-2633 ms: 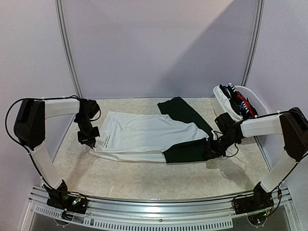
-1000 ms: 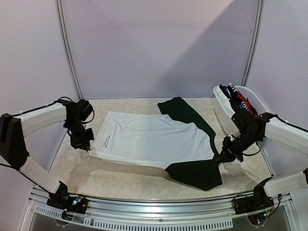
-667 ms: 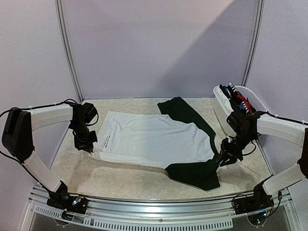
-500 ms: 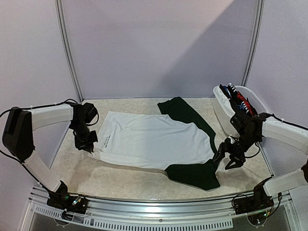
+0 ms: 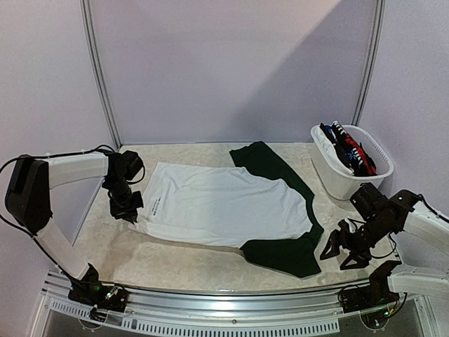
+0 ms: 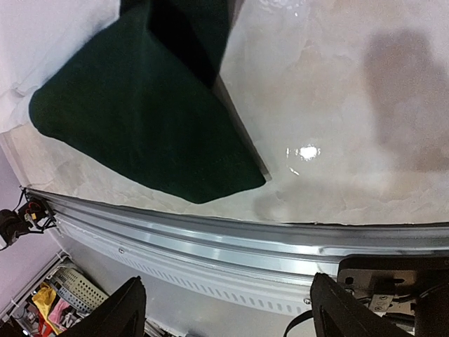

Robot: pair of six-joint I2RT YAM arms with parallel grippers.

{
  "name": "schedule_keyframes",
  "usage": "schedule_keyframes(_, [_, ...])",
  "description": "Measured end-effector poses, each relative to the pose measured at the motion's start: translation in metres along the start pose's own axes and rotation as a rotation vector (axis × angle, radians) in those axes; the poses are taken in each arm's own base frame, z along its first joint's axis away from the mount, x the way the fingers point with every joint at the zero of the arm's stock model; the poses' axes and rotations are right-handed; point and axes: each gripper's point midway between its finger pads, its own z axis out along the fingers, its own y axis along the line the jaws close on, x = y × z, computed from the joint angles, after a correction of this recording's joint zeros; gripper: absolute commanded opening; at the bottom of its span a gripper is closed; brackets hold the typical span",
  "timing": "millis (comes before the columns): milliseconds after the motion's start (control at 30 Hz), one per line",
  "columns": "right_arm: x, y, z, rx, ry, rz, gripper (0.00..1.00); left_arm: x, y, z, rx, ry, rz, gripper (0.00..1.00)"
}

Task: Fold and stack the mixed laundry pile
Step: Fold the flattened T-shirt.

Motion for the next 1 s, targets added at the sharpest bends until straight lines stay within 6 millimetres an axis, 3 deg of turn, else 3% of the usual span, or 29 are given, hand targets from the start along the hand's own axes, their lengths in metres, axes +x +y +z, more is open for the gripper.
schedule_keyframes(200, [0.008,-0.008,0.022,0.064,0.035,0.008,0.65,0.000,0.000,0.000,0.000,0.000,0.001,0.00])
schedule_keyframes(700, [-0.017,-0.010,0.058,0.108,0.017,0.046,0.49,0.006,0.006,0.006,-0.018,0.015,0.003,0.00])
schedule_keyframes(1000, [-0.019,-0.009,0.071,0.109,0.031,0.021,0.30,0.012,0.011,0.007,-0.017,0.014,0.003,0.00])
